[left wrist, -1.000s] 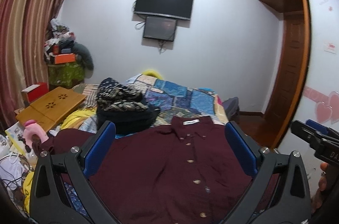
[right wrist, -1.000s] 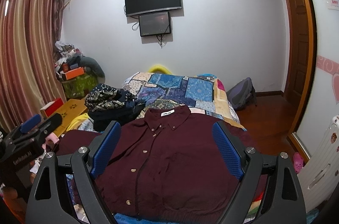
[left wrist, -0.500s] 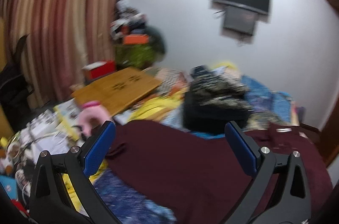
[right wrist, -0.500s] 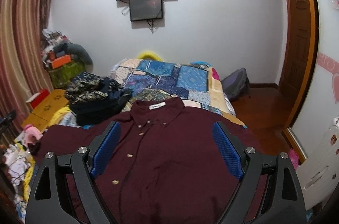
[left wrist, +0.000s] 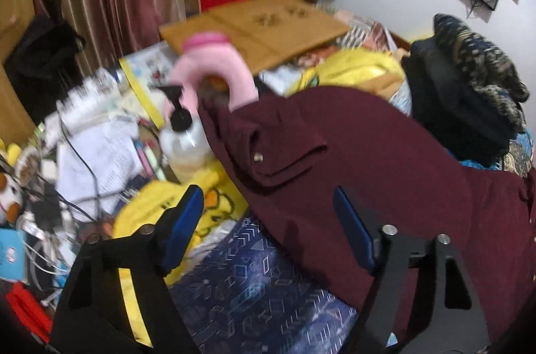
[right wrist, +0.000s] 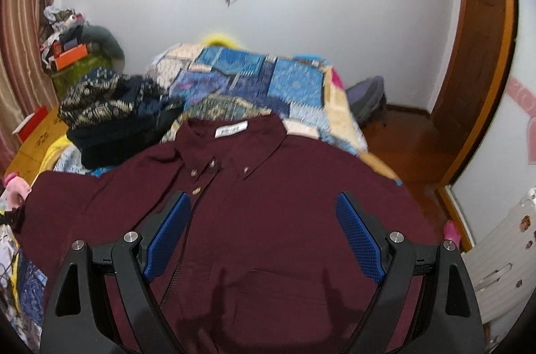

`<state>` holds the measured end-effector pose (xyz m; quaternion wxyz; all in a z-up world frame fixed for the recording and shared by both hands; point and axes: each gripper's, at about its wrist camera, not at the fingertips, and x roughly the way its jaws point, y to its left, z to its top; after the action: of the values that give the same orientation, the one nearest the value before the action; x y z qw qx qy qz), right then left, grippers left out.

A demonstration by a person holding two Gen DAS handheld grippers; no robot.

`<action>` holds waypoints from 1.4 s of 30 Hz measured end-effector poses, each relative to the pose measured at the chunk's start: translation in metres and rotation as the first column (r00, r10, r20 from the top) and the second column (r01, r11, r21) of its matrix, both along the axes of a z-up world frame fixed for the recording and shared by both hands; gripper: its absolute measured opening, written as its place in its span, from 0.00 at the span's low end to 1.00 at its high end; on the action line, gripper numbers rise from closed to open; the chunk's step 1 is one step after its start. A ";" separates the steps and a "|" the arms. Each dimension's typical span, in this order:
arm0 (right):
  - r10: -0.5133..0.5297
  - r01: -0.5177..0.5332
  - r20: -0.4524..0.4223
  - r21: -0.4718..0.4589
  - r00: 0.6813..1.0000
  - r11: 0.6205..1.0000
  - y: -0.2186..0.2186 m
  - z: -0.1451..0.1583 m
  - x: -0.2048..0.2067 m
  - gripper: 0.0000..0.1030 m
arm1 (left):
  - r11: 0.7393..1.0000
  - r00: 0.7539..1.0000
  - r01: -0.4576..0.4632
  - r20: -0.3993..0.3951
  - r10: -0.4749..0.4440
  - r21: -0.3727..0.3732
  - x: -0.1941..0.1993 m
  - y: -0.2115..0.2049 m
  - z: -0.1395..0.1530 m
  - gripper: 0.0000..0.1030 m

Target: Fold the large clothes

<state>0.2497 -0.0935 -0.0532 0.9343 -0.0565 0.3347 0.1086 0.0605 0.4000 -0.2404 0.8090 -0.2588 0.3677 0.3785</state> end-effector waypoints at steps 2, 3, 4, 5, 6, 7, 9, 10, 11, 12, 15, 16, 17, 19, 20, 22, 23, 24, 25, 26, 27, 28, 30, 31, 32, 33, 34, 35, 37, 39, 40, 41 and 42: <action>0.007 -0.006 -0.037 0.014 0.999 1.000 0.002 -0.007 0.008 0.84 | 0.999 1.000 -0.010 0.005 0.010 -0.038 0.004 0.009 -0.009 0.68; 0.007 -0.006 -0.049 0.016 0.999 1.000 0.003 -0.010 0.010 0.84 | 0.999 1.000 -0.021 0.011 0.022 -0.049 0.007 0.014 -0.014 0.68; 0.007 -0.007 -0.059 0.016 0.998 1.000 0.004 -0.012 0.011 0.84 | 0.998 0.999 -0.033 0.016 0.034 -0.053 0.009 0.019 -0.016 0.67; 0.008 -0.007 -0.069 0.012 0.998 1.000 0.006 -0.014 0.013 0.84 | 0.997 0.999 -0.049 0.022 0.050 -0.056 0.011 0.024 -0.019 0.66; 0.009 -0.008 -0.075 0.006 0.997 1.000 0.007 -0.017 0.016 0.84 | 0.997 0.998 -0.057 0.025 0.059 -0.056 0.013 0.029 -0.019 0.65; 0.010 -0.010 -0.079 -0.005 0.997 1.000 0.008 -0.018 0.016 0.84 | 0.996 0.997 -0.069 0.031 0.071 -0.055 0.015 0.034 -0.020 0.63; 0.010 -0.011 -0.081 -0.017 0.997 1.000 0.011 -0.021 0.019 0.84 | 0.994 0.995 -0.087 0.045 0.090 -0.059 0.018 0.043 -0.020 0.60; 0.010 -0.012 -0.082 -0.025 0.997 1.000 0.012 -0.022 0.019 0.84 | 0.993 0.993 -0.100 0.054 0.103 -0.060 0.019 0.049 -0.021 0.55; 0.011 -0.013 -0.083 -0.029 0.997 1.000 0.012 -0.023 0.022 0.84 | 0.992 0.992 -0.108 0.061 0.112 -0.065 0.020 0.054 -0.023 0.50; 0.011 -0.013 -0.085 -0.031 0.996 0.999 0.012 -0.023 0.023 0.84 | 0.991 0.991 -0.113 0.066 0.118 -0.073 0.020 0.059 -0.026 0.48; 0.013 -0.015 -0.097 -0.028 0.995 1.000 0.013 -0.025 0.025 0.84 | 0.986 0.987 -0.134 0.075 0.142 -0.098 0.022 0.072 -0.031 0.26; 0.014 -0.016 -0.101 -0.025 0.995 1.000 0.013 -0.026 0.026 0.84 | 0.984 0.986 -0.145 0.071 0.153 -0.100 0.022 0.075 -0.033 0.18; 0.015 -0.018 -0.103 -0.023 0.995 1.000 0.013 -0.026 0.028 0.84 | 0.984 0.985 -0.147 0.079 0.156 -0.105 0.020 0.077 -0.032 0.15; 0.018 -0.020 -0.102 -0.020 0.995 1.000 0.012 -0.026 0.028 0.84 | 0.983 0.982 -0.143 0.103 0.155 -0.115 0.017 0.076 -0.030 0.10; 0.019 -0.021 -0.101 -0.021 0.995 1.000 0.013 -0.025 0.028 0.84 | 0.984 0.983 -0.134 0.111 0.148 -0.118 0.016 0.075 -0.026 0.09; 0.021 -0.023 -0.094 -0.022 0.995 0.999 0.013 -0.023 0.027 0.84 | 0.987 0.985 -0.113 0.115 0.126 -0.114 0.017 0.071 -0.018 0.08; 0.021 -0.023 -0.088 -0.023 0.996 0.999 0.013 -0.022 0.026 0.84 | 0.990 0.987 -0.096 0.122 0.109 -0.106 0.017 0.067 -0.011 0.07; 0.022 -0.024 -0.083 -0.022 0.996 0.999 0.013 -0.020 0.025 0.84 | 0.992 0.987 -0.082 0.129 0.095 -0.101 0.018 0.063 -0.005 0.07; 0.023 -0.024 -0.075 -0.022 0.997 0.999 0.012 -0.019 0.024 0.84 | 0.994 0.987 -0.065 0.139 0.078 -0.093 0.019 0.059 0.003 0.07; 0.024 -0.025 -0.067 -0.022 0.997 0.999 0.012 -0.017 0.023 0.84 | 0.996 0.987 -0.045 0.151 0.056 -0.077 0.021 0.052 0.015 0.07; 0.025 -0.027 -0.061 -0.022 0.998 0.999 0.012 -0.016 0.022 0.84 | 0.998 0.986 -0.029 0.161 0.039 -0.061 0.023 0.047 0.025 0.07; 0.029 -0.030 -0.049 -0.022 0.998 0.999 0.011 -0.013 0.020 0.84 | 0.999 0.984 -0.002 0.177 0.009 -0.039 0.026 0.038 0.039 0.07; 0.034 -0.034 -0.033 -0.019 0.999 0.999 0.010 -0.009 0.019 0.84 | 0.999 0.976 0.054 0.210 -0.053 0.000 0.035 0.020 0.065 0.07; 0.036 -0.036 -0.025 -0.017 0.999 0.999 0.009 -0.007 0.018 0.84 | 0.997 0.972 0.074 0.222 -0.074 0.012 0.039 0.015 0.075 0.07; 0.039 -0.039 -0.013 -0.013 0.999 0.999 0.007 -0.004 0.017 0.84 | 0.994 0.966 0.102 0.238 -0.106 0.030 0.044 0.004 0.088 0.07; 0.042 -0.042 -0.002 -0.010 0.999 0.999 0.006 -0.003 0.016 0.84 | 0.990 0.957 0.135 0.254 -0.142 0.047 0.050 -0.008 0.102 0.07; 0.045 -0.045 0.010 -0.005 0.999 0.999 0.004 -0.001 0.015 0.84 | 0.985 0.948 0.163 0.268 -0.173 0.060 0.056 -0.019 0.113 0.07; 0.047 -0.047 0.020 0.000 0.999 0.999 0.002 0.001 0.014 0.84 | 0.976 0.934 0.202 0.286 -0.216 0.079 0.064 -0.035 0.127 0.07; 0.050 -0.051 0.036 0.008 0.998 0.999 -0.002 0.005 0.013 0.84 | 0.958 0.907 0.266 0.310 -0.285 0.105 0.079 -0.063 0.148 0.07; 0.057 -0.058 0.052 0.021 0.997 0.998 -0.007 0.008 0.011 0.84 | 0.937 0.876 0.326 0.333 -0.349 0.125 0.093 -0.090 0.167 0.07; 0.059 -0.060 0.057 0.026 0.997 0.998 -0.009 0.010 0.011 0.84 | 0.924 0.859 0.357 0.343 -0.381 0.135 0.102 -0.104 0.175 0.07; 0.062 -0.064 0.063 0.031 0.996 0.997 -0.012 0.011 0.011 0.84 | 0.910 0.838 0.389 0.354 -0.415 0.145 0.110 -0.121 0.182 0.07; 0.066 -0.068 0.069 0.036 0.995 0.997 -0.015 0.012 0.011 0.84 | 0.889 0.811 0.431 0.366 -0.457 0.155 0.121 -0.143 0.191 0.07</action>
<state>0.2605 -0.1089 -0.0413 0.9418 -0.0536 0.2988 0.1442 0.1818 0.2572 -0.0491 0.9398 -0.2097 0.2358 0.1310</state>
